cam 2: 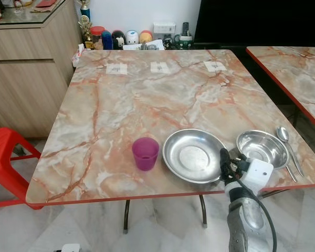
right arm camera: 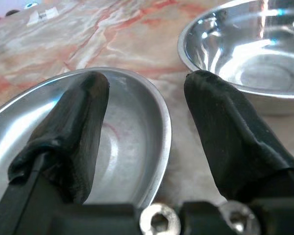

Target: Setting the table

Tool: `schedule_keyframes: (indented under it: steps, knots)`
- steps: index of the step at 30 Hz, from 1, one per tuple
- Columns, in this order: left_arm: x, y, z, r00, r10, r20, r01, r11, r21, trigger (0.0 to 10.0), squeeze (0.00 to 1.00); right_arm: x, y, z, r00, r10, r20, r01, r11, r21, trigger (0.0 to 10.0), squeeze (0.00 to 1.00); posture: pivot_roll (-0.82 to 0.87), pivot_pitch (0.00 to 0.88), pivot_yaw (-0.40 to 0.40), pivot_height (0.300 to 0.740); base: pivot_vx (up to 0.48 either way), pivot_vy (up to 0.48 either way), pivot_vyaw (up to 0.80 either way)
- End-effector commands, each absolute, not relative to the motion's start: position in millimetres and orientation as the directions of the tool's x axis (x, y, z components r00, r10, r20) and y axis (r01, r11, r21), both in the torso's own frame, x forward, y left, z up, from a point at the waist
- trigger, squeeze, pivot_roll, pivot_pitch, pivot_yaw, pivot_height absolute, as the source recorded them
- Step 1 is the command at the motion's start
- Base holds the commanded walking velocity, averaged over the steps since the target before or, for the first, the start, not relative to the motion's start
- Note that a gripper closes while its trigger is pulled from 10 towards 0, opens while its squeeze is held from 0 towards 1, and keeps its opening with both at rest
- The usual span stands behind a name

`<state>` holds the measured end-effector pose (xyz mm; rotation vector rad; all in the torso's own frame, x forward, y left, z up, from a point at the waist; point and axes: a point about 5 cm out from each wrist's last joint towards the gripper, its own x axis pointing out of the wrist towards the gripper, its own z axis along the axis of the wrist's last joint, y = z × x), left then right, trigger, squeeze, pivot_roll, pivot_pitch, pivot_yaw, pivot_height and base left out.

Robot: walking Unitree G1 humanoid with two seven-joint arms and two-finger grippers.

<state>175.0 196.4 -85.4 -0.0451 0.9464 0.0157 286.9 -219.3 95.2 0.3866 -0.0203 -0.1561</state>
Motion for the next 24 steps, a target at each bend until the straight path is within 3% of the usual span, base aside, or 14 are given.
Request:
schedule_keyframes:
  steps: [1,9,24]
  knots:
    - [167.1,195.7,-89.1,0.561,-0.014,-0.828,-0.008,1.000,-0.022,10.0,0.00,284.2,-224.5,87.9,0.984,-0.173,-0.051,0.179,0.896,0.406,10.0,0.00,0.01,0.084,-0.057,0.740,0.000,0.000,0.00]
    - [165.7,194.8,-89.8,0.555,-0.020,-0.831,0.015,1.000,-0.014,10.0,0.00,284.5,-224.8,77.2,0.977,-0.169,-0.130,0.213,0.817,0.536,10.0,0.00,0.01,0.080,-0.055,0.740,0.000,0.000,0.00]
    - [163.1,193.0,-91.3,0.545,-0.026,-0.838,0.036,0.999,-0.007,10.0,0.00,294.9,-219.8,80.7,0.982,-0.112,-0.149,0.174,0.841,0.513,10.0,0.00,0.02,0.084,-0.057,0.740,0.000,0.000,0.00]
